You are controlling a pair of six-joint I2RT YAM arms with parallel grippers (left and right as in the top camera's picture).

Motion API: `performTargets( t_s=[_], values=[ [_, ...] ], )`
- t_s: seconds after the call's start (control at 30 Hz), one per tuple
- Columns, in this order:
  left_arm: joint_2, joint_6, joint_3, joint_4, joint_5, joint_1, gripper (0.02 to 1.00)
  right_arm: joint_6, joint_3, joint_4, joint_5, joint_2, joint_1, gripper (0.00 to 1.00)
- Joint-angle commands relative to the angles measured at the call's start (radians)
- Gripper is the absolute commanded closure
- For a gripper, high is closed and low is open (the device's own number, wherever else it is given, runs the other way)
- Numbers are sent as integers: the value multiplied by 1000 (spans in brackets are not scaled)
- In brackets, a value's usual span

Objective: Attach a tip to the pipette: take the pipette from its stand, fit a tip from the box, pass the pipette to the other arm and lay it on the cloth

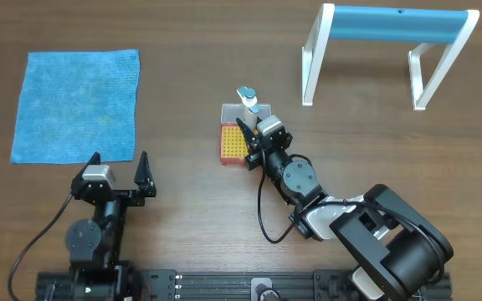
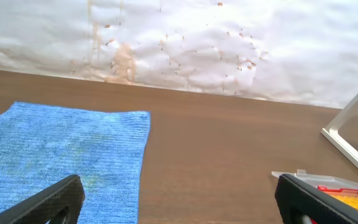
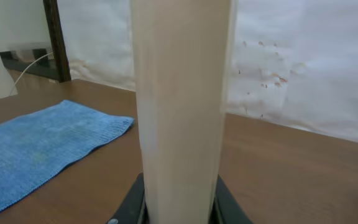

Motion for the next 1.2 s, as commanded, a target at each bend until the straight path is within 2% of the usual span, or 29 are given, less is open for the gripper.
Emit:
performTargets(
  t_s=[0.03,0.63,1.2],
  values=[
    [-5,2,-2,-5,15,0,23,-3,-5,14,11,14,5,930],
    [-5,2,-2,-5,15,0,23,5,-5,33,11,35,5,930],
    [-5,2,-2,-5,15,0,23,16,-5,-41,28,81,5,928]
  ],
)
